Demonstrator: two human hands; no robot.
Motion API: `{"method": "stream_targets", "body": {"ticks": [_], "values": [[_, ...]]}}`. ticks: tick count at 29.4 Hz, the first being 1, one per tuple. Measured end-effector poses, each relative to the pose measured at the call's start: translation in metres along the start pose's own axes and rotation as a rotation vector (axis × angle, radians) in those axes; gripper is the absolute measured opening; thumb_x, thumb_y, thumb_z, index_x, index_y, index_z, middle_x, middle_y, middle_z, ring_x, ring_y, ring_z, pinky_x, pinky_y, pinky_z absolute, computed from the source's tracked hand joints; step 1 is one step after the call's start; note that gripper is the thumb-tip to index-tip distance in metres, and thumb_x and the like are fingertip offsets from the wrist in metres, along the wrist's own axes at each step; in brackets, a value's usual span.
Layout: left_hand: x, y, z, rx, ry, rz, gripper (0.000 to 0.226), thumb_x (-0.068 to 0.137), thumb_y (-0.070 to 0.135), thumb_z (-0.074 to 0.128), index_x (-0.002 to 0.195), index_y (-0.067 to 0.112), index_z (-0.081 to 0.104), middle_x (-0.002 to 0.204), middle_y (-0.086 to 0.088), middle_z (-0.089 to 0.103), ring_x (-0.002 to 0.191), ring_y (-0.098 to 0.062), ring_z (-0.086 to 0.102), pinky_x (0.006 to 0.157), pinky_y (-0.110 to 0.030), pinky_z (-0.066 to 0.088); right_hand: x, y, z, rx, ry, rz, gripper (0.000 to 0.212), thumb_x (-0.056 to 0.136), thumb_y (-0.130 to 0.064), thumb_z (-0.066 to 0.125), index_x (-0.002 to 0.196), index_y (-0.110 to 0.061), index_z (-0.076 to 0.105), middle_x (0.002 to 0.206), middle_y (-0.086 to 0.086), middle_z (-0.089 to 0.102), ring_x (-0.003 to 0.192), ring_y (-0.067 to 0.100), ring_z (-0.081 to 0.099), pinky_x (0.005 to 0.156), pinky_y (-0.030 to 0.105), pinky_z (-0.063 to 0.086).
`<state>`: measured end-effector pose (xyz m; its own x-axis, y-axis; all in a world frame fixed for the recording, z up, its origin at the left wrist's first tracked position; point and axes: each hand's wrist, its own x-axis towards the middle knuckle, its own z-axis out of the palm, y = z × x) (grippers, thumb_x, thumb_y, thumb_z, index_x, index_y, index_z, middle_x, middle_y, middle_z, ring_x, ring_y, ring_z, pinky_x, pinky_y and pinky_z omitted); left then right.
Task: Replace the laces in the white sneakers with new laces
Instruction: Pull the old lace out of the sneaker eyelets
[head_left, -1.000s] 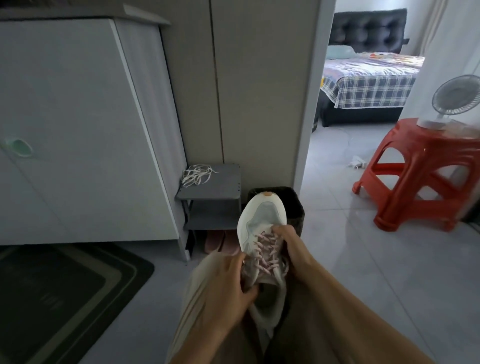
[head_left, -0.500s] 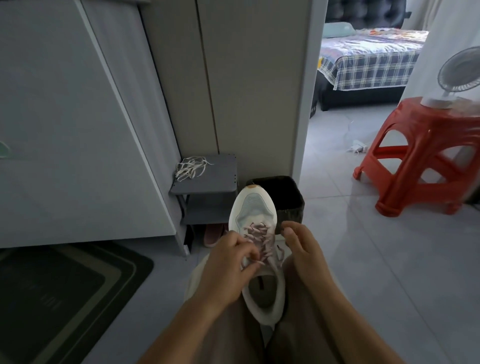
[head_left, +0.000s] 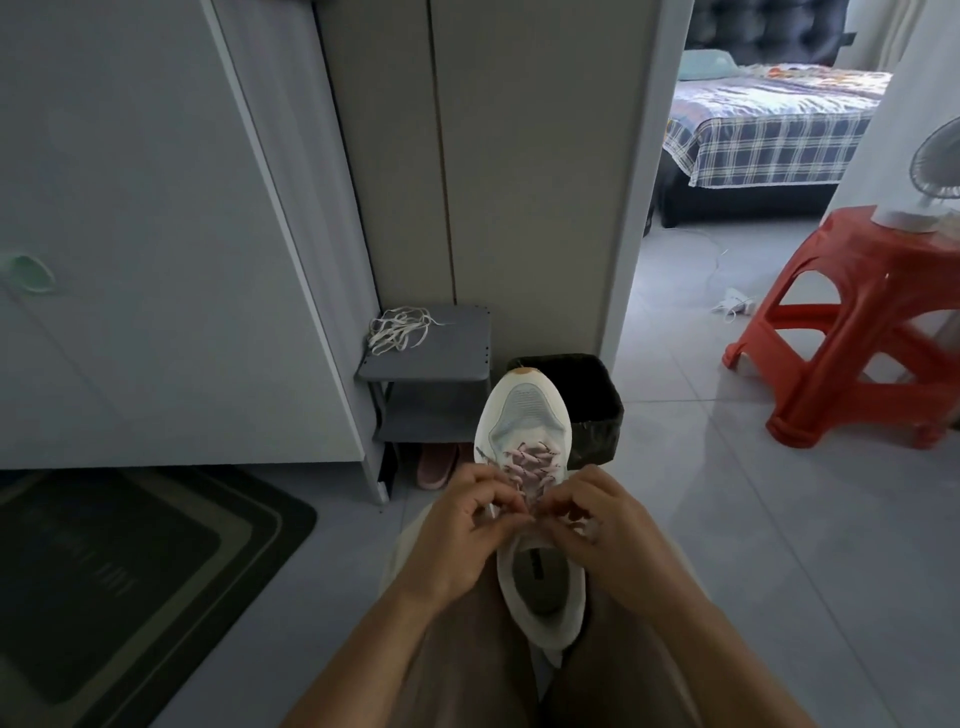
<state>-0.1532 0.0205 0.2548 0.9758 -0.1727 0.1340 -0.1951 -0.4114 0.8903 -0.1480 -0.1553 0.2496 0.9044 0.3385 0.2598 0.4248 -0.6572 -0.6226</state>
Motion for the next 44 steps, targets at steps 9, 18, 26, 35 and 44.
{"method": "stream_targets", "body": {"ticks": [9,18,26,35,44], "values": [[-0.014,-0.018,-0.007,-0.372,0.221,-0.235,0.007,0.083,0.015,0.063,0.078,0.017,0.066,0.092,0.003,0.061,0.092,-0.014,0.056,0.075,-0.017,0.041,-0.006,0.002,0.004,0.128,0.092,0.155,0.024,0.082,-0.027,0.065,0.080,-0.042,0.046,0.088,-0.020,0.055,0.083,0.003,0.057,0.073,0.022,0.053],[0.002,-0.004,0.005,0.324,0.056,0.250,0.017,0.078,0.033,0.068,0.089,0.020,0.069,0.092,0.023,0.041,0.094,0.003,0.045,0.081,-0.008,0.035,0.012,-0.002,-0.016,0.005,-0.104,-0.002,0.011,0.085,-0.025,0.063,0.094,-0.031,0.064,0.092,-0.016,0.051,0.080,0.002,0.053,0.072,0.013,0.047],[0.003,-0.002,0.006,-0.127,0.138,-0.072,0.015,0.080,0.010,0.068,0.070,0.020,0.063,0.087,0.005,0.056,0.077,0.007,0.055,0.069,-0.006,0.041,0.025,-0.017,-0.026,-0.242,-0.255,-0.053,0.014,0.092,-0.036,0.050,0.089,-0.023,0.055,0.087,-0.015,0.046,0.077,0.003,0.047,0.071,0.014,0.041],[0.005,0.006,0.003,-0.252,0.055,-0.092,0.019,0.082,0.003,0.063,0.071,0.017,0.064,0.080,0.009,0.062,0.072,0.007,0.057,0.068,-0.007,0.044,0.024,-0.032,-0.035,-0.430,-0.312,-0.120,0.028,0.095,-0.038,0.042,0.114,-0.022,0.055,0.114,-0.006,0.051,0.100,0.009,0.048,0.083,0.018,0.046],[-0.005,-0.007,0.006,-0.453,0.047,-0.126,0.015,0.084,0.001,0.058,0.071,0.006,0.063,0.077,0.005,0.065,0.078,-0.007,0.061,0.071,-0.013,0.045,0.019,-0.013,-0.034,-0.153,-0.323,-0.031,0.013,0.091,-0.031,0.053,0.102,-0.027,0.059,0.101,-0.012,0.055,0.088,0.004,0.052,0.079,0.016,0.045]]}}
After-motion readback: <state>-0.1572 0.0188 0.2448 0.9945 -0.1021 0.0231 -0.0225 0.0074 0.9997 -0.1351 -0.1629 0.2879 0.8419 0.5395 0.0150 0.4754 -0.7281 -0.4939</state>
